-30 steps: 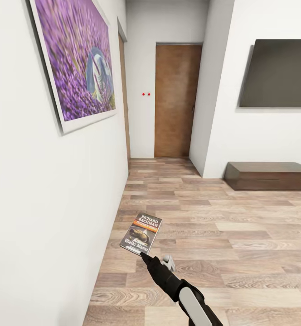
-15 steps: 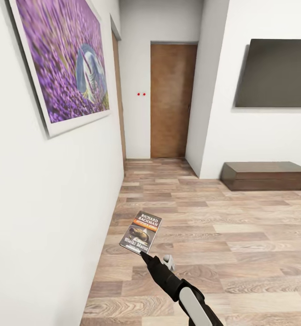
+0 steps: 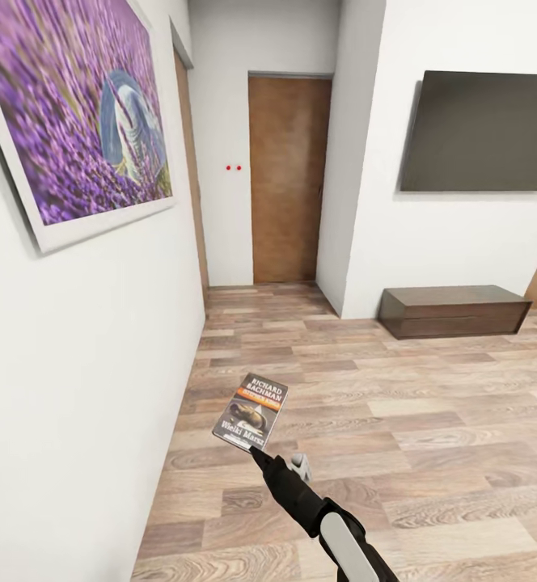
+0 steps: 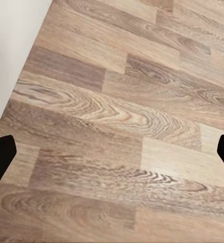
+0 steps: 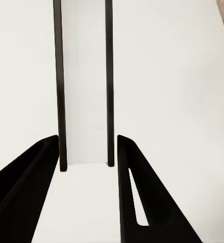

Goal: In the bedroom, move the book from the bed onto either nightstand, and place the two sandals side by side next to the bed.

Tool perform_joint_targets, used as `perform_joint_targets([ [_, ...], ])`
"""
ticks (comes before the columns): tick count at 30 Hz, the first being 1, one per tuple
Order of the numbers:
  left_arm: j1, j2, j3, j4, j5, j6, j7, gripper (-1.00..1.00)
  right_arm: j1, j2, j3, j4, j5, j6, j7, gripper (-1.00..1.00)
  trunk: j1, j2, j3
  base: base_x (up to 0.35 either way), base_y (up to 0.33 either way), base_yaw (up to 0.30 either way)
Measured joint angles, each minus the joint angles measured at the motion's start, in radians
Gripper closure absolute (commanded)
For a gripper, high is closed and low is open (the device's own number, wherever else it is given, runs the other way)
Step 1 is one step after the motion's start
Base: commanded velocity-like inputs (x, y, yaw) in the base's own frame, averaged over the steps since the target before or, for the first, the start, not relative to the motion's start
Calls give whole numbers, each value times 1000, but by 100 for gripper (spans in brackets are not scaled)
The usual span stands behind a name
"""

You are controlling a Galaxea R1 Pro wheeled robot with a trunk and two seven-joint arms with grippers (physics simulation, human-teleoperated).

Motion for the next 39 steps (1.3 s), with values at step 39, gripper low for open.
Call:
perform_joint_targets([
  [39,0,0,0,0,0,0,0,-100,0,-2,1,-17,2,0,14,100,0,0,0,199,0,-69],
])
